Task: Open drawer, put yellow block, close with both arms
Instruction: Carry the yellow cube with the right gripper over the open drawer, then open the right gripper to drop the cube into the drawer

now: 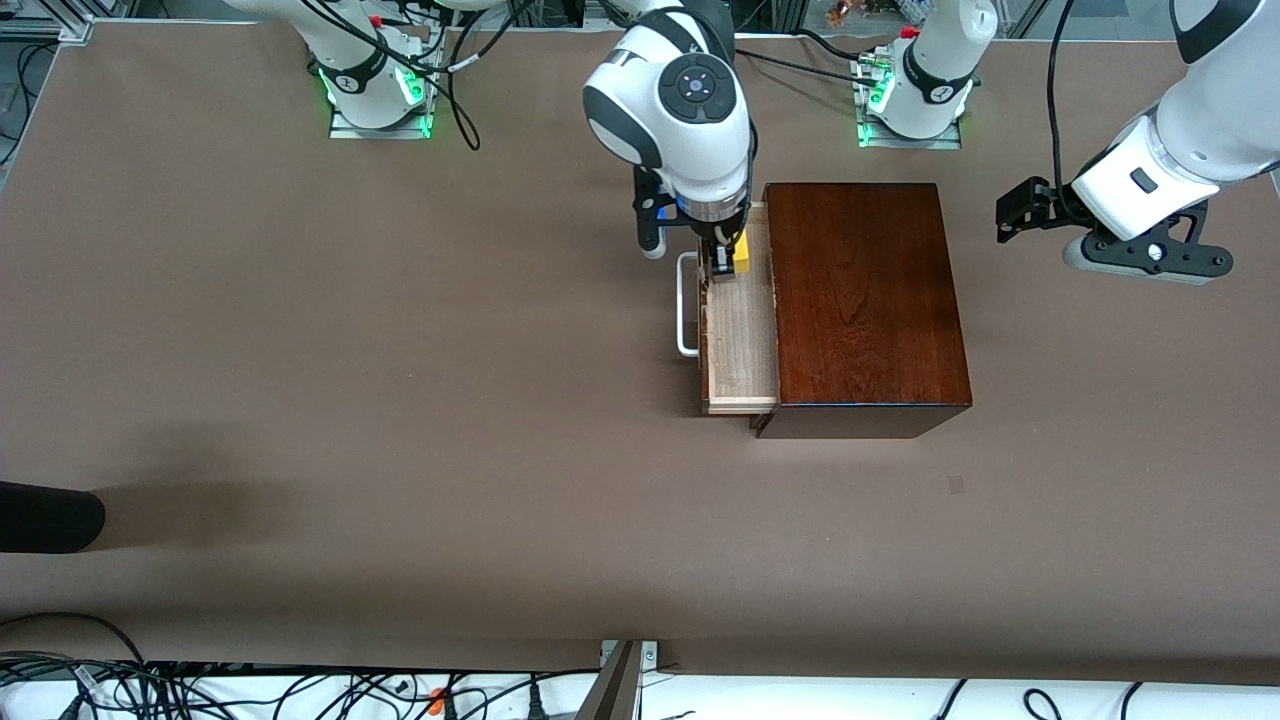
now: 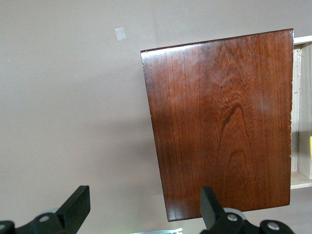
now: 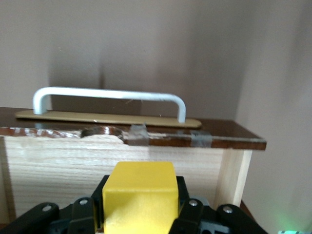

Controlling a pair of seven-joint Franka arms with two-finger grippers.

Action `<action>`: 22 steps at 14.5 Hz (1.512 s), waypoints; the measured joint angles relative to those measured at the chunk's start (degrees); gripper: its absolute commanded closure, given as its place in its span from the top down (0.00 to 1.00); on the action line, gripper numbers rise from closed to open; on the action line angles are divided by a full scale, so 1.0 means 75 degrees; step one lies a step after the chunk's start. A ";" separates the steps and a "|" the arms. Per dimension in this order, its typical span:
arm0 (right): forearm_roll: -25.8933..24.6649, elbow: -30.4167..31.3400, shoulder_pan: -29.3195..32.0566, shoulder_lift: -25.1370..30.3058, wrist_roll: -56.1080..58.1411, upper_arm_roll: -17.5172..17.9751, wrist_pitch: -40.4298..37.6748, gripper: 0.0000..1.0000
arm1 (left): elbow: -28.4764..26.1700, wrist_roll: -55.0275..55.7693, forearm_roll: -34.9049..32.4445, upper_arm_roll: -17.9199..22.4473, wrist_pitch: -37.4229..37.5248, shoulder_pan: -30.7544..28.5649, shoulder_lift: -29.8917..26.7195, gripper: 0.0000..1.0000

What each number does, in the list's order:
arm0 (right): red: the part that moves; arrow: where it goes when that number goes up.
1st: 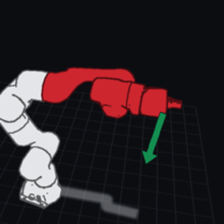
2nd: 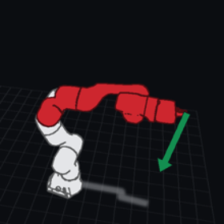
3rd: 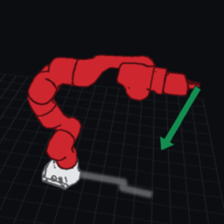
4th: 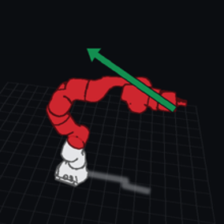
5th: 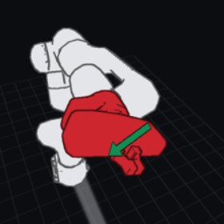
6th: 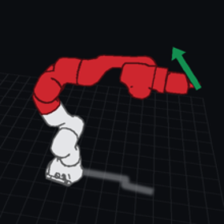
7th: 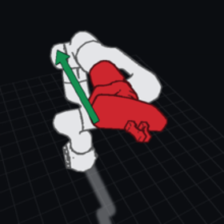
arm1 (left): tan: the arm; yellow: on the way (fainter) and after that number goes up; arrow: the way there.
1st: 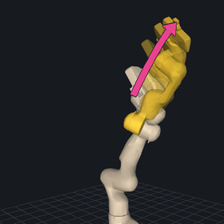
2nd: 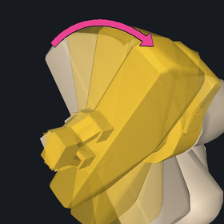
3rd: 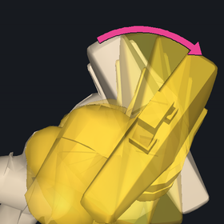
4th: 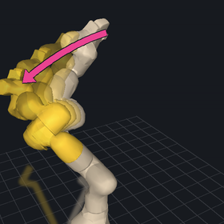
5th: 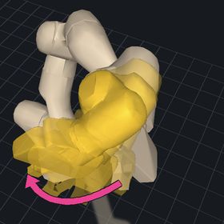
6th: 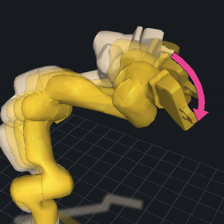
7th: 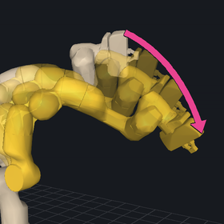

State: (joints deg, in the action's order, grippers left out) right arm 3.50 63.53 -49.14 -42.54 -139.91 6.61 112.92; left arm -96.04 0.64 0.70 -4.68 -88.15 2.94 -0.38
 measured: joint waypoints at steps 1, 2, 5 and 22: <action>0.0000 -0.0001 -0.0044 -0.0084 -0.0076 -0.0001 0.0057 0.00 | 0.0000 0.0000 0.0000 0.0000 0.0000 0.0000 0.0000 1.00; 0.0000 -0.0002 -0.0074 -0.0161 -0.0125 -0.0002 0.0101 0.00 | 0.0000 0.0000 0.0000 0.0000 0.0000 0.0000 0.0000 1.00; 0.0000 -0.0009 -0.0093 -0.0370 -0.0167 -0.0007 0.0194 0.00 | 0.0000 0.0000 0.0000 0.0000 0.0000 0.0000 0.0000 1.00; -0.0015 -0.1073 0.0714 0.0325 0.1464 -0.0204 -0.1967 1.00 | 0.0000 0.0000 0.0000 0.0000 0.0000 0.0000 0.0000 1.00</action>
State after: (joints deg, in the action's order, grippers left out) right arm 3.39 55.48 -43.78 -40.10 -128.93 5.08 98.17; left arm -96.04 0.64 0.70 -4.68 -88.15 2.94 -0.38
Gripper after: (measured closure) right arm 0.000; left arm 0.000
